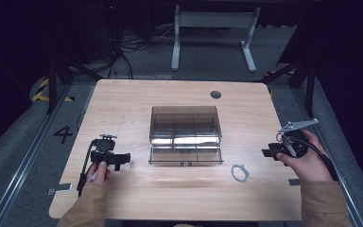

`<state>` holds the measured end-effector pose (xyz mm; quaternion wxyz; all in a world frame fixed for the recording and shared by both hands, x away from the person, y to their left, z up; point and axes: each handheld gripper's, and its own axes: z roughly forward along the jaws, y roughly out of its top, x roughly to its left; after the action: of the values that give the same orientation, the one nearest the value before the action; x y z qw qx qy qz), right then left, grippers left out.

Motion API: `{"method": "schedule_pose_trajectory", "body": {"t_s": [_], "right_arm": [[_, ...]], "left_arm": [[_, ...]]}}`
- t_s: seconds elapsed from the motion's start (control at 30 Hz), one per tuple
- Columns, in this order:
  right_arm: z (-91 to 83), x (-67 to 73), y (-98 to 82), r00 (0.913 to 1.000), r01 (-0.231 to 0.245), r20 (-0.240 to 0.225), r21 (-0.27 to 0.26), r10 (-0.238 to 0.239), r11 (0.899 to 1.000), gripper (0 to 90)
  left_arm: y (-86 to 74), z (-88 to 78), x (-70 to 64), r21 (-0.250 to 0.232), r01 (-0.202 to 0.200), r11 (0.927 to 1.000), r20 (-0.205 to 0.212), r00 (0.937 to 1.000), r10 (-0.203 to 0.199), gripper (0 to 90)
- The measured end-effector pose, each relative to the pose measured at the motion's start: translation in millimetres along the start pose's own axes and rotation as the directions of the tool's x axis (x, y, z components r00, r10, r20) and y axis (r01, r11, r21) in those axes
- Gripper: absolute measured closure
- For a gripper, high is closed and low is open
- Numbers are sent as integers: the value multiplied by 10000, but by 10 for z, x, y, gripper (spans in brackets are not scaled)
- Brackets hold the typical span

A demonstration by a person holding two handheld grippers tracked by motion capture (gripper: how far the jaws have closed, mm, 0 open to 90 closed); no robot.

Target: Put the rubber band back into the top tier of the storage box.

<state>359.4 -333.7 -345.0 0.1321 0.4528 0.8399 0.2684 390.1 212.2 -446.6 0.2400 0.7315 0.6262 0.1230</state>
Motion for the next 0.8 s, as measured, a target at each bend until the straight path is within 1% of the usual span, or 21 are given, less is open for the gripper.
{"method": "schedule_pose_trajectory", "body": {"t_s": [0.2,0.3,0.4,0.53,0.7,0.8], "right_arm": [[60,78,30,9995,310,-118,155,-309,9994,574],[110,126,46,9979,575,-324,323,-565,9978,567],[152,181,63,9958,831,-430,478,-810,9954,557],[180,263,85,9917,1167,-605,518,-1136,9918,549],[189,338,106,9876,1429,-732,494,-1391,9885,543],[198,372,115,9861,1508,-778,507,-1466,9873,541]], "left_arm": [[1,1,9,25,56,10000,52,10000,-56,162],[1,1,12,-10,68,10000,98,9999,-67,162],[2,-2,15,0,90,10000,132,9999,-90,162],[1,-5,20,-59,146,9999,253,9996,-144,162],[0,-8,18,-58,130,9999,258,9996,-128,162],[1,-7,17,-62,126,9999,258,9996,-124,162]]}}
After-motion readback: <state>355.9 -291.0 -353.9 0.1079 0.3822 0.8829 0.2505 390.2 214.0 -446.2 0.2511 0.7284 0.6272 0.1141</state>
